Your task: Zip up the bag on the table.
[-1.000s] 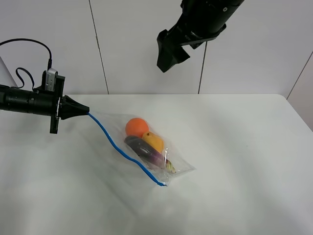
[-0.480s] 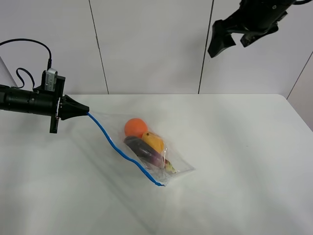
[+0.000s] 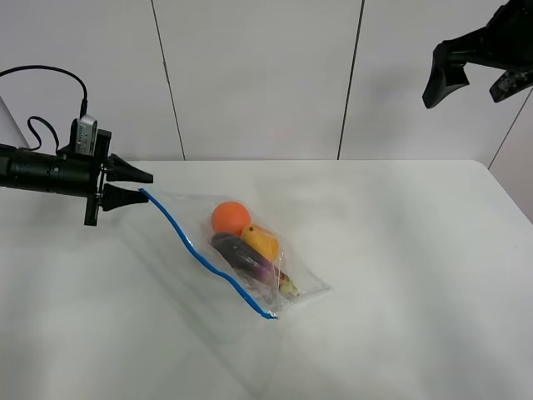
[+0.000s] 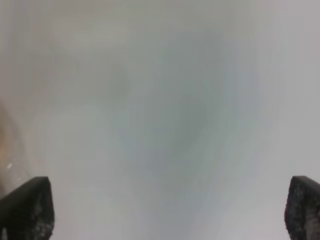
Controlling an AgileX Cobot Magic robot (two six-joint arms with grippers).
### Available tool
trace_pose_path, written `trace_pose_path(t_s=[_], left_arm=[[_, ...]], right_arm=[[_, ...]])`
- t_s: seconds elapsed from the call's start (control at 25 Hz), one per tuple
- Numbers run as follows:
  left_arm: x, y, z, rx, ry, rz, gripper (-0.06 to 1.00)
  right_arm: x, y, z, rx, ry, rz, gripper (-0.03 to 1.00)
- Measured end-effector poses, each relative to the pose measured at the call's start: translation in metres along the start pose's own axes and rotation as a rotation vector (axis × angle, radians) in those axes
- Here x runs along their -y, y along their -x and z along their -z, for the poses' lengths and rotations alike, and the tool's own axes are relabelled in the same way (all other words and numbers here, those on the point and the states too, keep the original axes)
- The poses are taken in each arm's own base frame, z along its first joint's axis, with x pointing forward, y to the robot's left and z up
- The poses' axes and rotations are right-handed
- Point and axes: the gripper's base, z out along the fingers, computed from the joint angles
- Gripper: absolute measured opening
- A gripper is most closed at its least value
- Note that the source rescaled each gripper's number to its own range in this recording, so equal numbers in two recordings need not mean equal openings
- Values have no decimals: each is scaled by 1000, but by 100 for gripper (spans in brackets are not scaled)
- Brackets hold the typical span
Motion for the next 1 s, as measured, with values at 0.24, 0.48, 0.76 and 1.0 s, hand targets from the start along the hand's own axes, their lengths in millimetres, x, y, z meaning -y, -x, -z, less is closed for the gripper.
trace_pose_path(t_s=[0.24,0.48,0.76,1.0], left_arm=[[1,3,2,-13,41,-72,97],[24,14,27,-11,289,-256,99],[79,-7,62,54,637,-485,100],[138,-54,90,114,756,-660,100]], right_arm=[[1,-21,26,20,-48,8,100],[0,-55,43,8,-74,15,100],[8,-87,33,-75,-113,-34,100],[11,-92,41,-55,-102,-64,100]])
